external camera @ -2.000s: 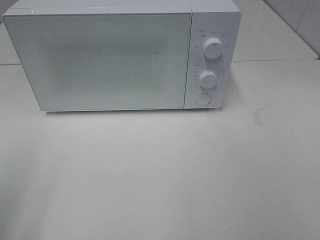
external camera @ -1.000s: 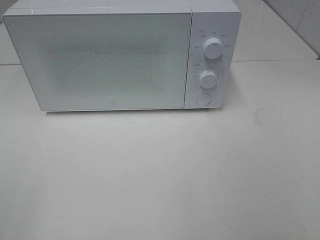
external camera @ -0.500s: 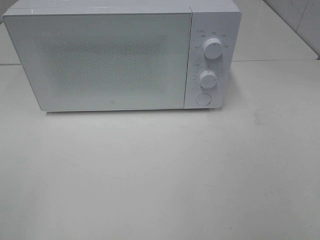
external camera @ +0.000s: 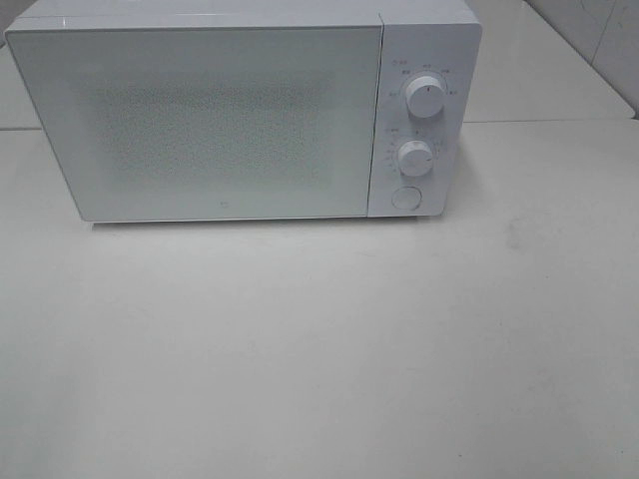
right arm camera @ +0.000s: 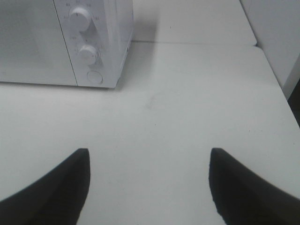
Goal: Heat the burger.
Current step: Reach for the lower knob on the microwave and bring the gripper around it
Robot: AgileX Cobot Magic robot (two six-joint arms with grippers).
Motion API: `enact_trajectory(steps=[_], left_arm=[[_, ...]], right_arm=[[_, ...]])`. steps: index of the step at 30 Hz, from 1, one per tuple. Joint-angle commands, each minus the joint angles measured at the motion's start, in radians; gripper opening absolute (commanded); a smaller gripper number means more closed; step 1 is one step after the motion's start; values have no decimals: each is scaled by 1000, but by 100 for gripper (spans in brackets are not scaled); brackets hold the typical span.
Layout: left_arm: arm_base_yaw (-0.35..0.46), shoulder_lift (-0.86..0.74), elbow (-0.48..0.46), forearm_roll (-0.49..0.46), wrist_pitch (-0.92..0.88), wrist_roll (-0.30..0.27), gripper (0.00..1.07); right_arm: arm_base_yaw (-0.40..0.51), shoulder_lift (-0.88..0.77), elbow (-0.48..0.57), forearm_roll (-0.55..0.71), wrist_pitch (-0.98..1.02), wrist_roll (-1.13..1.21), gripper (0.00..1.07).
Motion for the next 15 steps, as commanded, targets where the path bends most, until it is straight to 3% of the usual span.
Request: enact_trajectory(steps=[1, 15], left_arm=[[4, -20, 5, -4, -5, -2, 100], [4, -20, 5, -4, -5, -2, 100]], right_arm=[[-2, 59, -1, -10, -105, -1, 69], [-2, 294, 115, -11, -500, -1, 69]])
